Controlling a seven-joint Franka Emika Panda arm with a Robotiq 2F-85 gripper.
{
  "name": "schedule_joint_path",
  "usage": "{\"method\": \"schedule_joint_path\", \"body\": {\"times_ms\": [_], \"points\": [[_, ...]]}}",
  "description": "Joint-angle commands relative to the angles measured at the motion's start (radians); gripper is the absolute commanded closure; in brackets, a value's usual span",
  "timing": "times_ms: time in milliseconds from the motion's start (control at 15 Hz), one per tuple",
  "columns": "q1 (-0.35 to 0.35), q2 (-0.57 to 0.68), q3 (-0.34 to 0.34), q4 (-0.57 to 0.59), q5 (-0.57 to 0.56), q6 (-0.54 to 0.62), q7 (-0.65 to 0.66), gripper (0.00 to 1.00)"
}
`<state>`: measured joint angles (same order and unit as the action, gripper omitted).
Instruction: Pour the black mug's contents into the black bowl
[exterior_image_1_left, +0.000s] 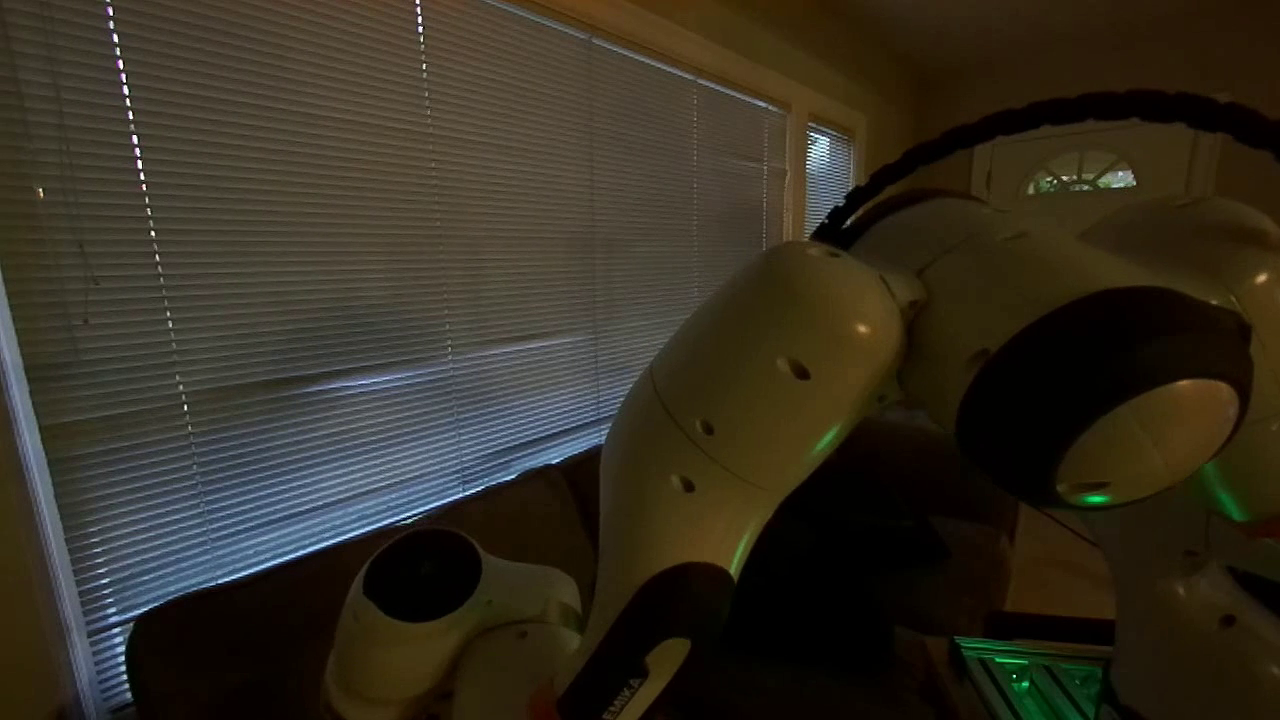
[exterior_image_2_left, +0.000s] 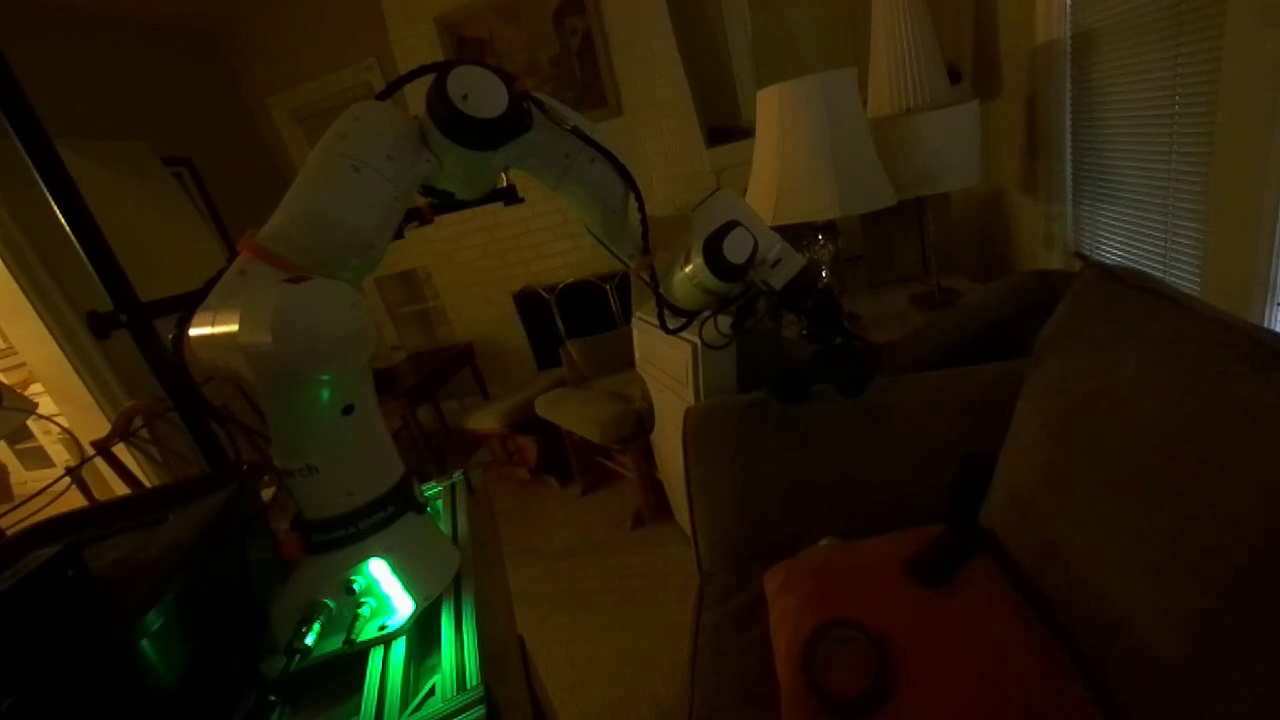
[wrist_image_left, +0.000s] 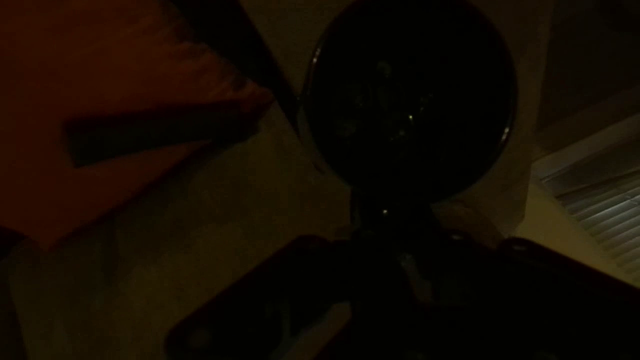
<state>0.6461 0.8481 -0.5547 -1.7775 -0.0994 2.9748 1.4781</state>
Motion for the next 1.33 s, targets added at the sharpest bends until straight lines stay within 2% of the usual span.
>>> {"method": "schedule_joint_path", "body": {"times_ms": [0, 333, 400, 467, 733, 800, 1000, 1267], "points": [[0.035, 0.051, -0.041, 0.06, -0.025, 0.01, -0.035, 0.95], [0.064, 0.099, -0.06, 0.117, -0.009, 0.023, -0.084, 0.95], [0.038, 0.086, -0.026, 0.117, 0.014, 0.011, -0.091, 0.95], [0.049, 0.079, -0.031, 0.09, 0.013, 0.004, -0.092, 0.8], [0.046, 0.085, -0.027, 0.1, 0.014, 0.004, -0.092, 0.8], [0.045, 0.085, -0.027, 0.1, 0.014, 0.004, -0.092, 0.95], [0.082, 0.097, -0.052, 0.115, -0.01, -0.006, -0.109, 0.95], [0.138, 0.069, -0.063, 0.126, -0.039, -0.038, -0.2, 0.95]]}}
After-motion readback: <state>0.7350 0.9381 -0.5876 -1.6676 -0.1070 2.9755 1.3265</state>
